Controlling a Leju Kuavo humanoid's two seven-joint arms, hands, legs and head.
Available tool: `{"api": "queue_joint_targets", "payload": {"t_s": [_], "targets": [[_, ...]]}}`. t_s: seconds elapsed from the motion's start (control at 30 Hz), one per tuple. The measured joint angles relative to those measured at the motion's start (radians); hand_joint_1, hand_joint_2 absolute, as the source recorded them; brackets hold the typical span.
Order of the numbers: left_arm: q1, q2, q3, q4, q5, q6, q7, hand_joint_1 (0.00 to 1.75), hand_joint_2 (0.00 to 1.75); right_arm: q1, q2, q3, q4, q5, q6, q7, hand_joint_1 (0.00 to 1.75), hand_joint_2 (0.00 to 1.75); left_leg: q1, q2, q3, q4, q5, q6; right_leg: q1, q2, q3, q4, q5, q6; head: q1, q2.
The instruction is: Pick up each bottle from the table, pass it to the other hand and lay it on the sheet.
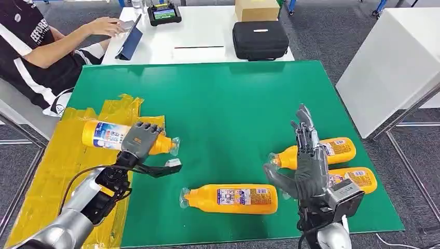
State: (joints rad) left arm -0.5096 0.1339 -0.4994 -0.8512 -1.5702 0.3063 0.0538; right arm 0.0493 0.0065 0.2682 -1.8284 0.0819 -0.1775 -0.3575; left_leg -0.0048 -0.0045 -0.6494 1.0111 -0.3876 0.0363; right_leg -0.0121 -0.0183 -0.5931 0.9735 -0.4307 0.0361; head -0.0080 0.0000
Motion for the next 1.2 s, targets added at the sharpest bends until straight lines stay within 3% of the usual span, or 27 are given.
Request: {"api": "queue_joint_targets", "payload": {"t_s": [0.17, 0.2, 0.33, 0.37, 0.53, 0.87, 1.1, 1.13, 1.2], "targets": [[-0.002, -0.020, 0.083, 0.109, 0.000, 0.008, 0.001, 1.75, 1.75, -0.005, 0.010, -0.015, 0.004, 0.040, 0.029, 0.024, 0.00, 1.75, 0.000, 0.000, 0.000, 0.000, 0.000, 0.000, 0.000, 0.000, 0.000, 0.000, 0.000, 0.000, 0.000, 0.000], [-0.006, -0.023, 0.096, 0.121, 0.000, 0.011, 0.001, 0.05, 1.75, -0.005, 0.012, -0.018, 0.005, 0.042, 0.031, 0.026, 0.00, 1.75, 0.000, -0.001, 0.000, 0.000, 0.000, 0.000, 0.000, 0.000, 0.001, 0.000, 0.000, 0.000, 0.000, 0.000], [-0.014, -0.037, 0.144, 0.157, 0.000, 0.036, 0.014, 0.00, 1.75, -0.006, 0.016, -0.022, 0.010, 0.067, 0.044, 0.033, 0.00, 1.75, 0.000, -0.001, 0.001, 0.000, 0.000, 0.000, 0.000, 0.000, 0.001, 0.000, 0.000, 0.000, 0.000, 0.000], [-0.013, -0.045, 0.160, 0.160, 0.001, 0.037, 0.014, 0.00, 0.00, -0.005, 0.017, -0.022, 0.011, 0.079, 0.047, 0.036, 0.00, 1.75, 0.000, -0.001, 0.001, 0.000, 0.000, 0.000, 0.000, 0.000, 0.001, 0.000, 0.000, 0.000, 0.000, 0.000], [0.002, -0.084, 0.233, 0.156, 0.001, 0.041, -0.004, 0.00, 0.00, 0.001, 0.021, -0.023, 0.013, 0.172, 0.053, 0.057, 0.00, 1.75, 0.000, -0.001, 0.001, 0.000, 0.000, 0.000, 0.000, -0.001, 0.002, 0.000, 0.000, 0.000, 0.000, 0.000], [0.020, -0.124, 0.292, 0.145, 0.001, 0.050, -0.021, 0.00, 0.00, 0.011, 0.022, -0.023, 0.013, 0.211, 0.052, 0.067, 0.00, 1.75, 0.000, -0.001, 0.001, 0.000, 0.000, 0.000, 0.000, 0.000, 0.001, 0.000, 0.000, 0.000, 0.000, 0.000], [0.042, -0.160, 0.355, 0.076, 0.137, 0.069, -0.142, 0.00, 0.00, 0.008, 0.008, -0.003, 0.013, 0.456, 0.124, 0.139, 0.00, 1.75, 0.000, -0.001, 0.001, 0.000, 0.000, 0.000, 0.000, 0.000, 0.001, 0.000, 0.000, 0.000, 0.000, 0.000], [0.051, -0.166, 0.364, 0.050, 0.183, 0.053, -0.177, 0.00, 1.75, 0.007, 0.003, 0.006, 0.013, 0.501, 0.140, 0.145, 0.00, 1.75, 0.000, -0.001, 0.000, 0.000, 0.000, 0.000, 0.000, 0.000, 0.001, 0.000, 0.000, 0.000, 0.000, 0.000], [0.077, -0.180, 0.380, -0.016, 0.304, 0.016, -0.259, 0.00, 1.75, 0.004, -0.007, 0.023, 0.015, 0.595, 0.172, 0.162, 0.00, 1.75, 0.000, -0.001, 0.000, 0.000, 0.000, 0.000, 0.000, -0.001, 0.001, 0.000, 0.000, 0.000, 0.000, 0.000]]}}
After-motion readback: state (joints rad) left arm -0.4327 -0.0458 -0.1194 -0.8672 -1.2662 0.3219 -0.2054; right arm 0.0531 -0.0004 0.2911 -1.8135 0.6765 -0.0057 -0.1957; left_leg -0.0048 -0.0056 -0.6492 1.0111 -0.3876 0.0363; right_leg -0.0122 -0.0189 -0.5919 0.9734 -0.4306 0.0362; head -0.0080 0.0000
